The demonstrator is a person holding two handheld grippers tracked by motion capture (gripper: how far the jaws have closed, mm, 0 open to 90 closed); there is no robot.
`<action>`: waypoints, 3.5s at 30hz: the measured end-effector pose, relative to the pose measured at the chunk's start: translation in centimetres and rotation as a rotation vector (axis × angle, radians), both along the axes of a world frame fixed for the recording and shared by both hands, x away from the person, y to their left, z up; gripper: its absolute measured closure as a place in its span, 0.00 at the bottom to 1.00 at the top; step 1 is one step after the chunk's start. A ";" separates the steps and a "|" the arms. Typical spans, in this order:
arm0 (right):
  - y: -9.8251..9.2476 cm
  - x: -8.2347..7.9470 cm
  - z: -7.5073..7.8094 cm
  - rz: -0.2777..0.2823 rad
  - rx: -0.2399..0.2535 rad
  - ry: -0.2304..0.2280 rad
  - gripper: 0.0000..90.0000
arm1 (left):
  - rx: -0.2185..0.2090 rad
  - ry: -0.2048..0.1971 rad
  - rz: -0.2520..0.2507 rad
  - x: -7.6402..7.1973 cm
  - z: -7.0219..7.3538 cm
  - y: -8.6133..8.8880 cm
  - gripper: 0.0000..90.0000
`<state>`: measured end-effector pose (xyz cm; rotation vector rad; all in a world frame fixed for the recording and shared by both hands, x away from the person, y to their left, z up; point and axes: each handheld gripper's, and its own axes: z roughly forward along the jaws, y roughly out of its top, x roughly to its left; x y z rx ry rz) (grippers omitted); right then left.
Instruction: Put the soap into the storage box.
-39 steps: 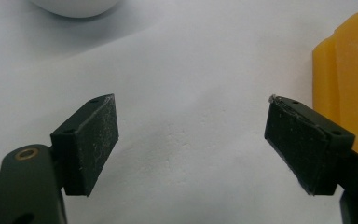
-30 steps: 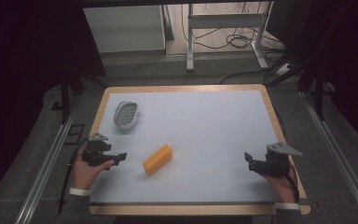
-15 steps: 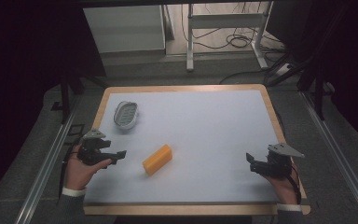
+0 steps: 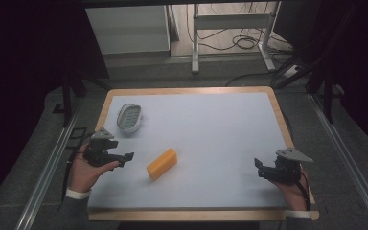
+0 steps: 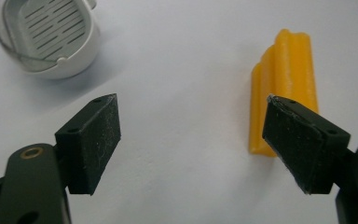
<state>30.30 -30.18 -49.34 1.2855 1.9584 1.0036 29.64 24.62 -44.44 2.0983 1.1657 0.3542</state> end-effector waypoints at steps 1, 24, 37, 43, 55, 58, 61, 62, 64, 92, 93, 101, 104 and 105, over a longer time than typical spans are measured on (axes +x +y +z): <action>0.0 0.0 0.0 0.000 0.000 0.000 0.09 | 0.000 0.000 0.000 0.0 0.0 0.0 0.22; -0.2 -0.1 0.0 -0.006 -0.010 -0.003 0.09 | 0.042 0.041 -0.114 0.2 -0.3 -4.8 0.22; -0.2 -0.1 -0.1 -0.003 -0.010 -0.003 0.09 | 0.055 0.037 -0.165 0.0 -0.1 -6.9 0.24; -0.1 -0.1 -0.1 -0.001 -0.017 -0.001 0.09 | 0.062 0.069 -0.160 0.3 -0.7 -8.1 0.26; -0.1 0.0 -0.3 -0.011 -0.026 0.008 0.09 | 0.101 0.128 -0.150 1.7 -2.4 -10.4 0.34; -0.1 0.1 -0.4 -0.009 -0.028 0.012 0.09 | 0.107 0.143 -0.149 1.9 -3.0 -10.8 0.35; -0.2 0.1 -0.5 -0.012 -0.029 0.020 0.09 | 0.111 0.153 -0.155 2.1 -3.4 -11.0 0.37; -0.2 0.1 -0.6 -0.012 -0.029 0.022 0.09 | 0.108 0.157 -0.157 2.2 -3.5 -11.1 0.38; -0.2 0.2 -0.6 -0.014 -0.030 0.025 0.09 | 0.108 0.161 -0.161 2.2 -3.5 -11.1 0.40; -0.2 0.3 -0.9 -0.017 -0.052 0.043 0.09 | 0.169 0.173 -0.167 2.6 -5.4 -12.2 0.67; -0.2 0.3 -0.9 -0.015 -0.050 0.041 0.09 | 0.163 0.175 -0.169 2.6 -5.4 -12.1 0.67; -0.2 0.2 -0.8 -0.008 -0.035 0.041 0.09 | 0.126 0.183 -0.193 2.6 -4.8 -11.7 0.68; -0.2 0.2 -0.8 -0.012 -0.035 0.038 0.09 | 0.115 0.173 -0.192 2.6 -4.3 -11.3 0.68; -0.2 0.2 -0.8 -0.014 -0.037 0.038 0.09 | 0.104 0.168 -0.189 2.6 -4.2 -11.1 0.68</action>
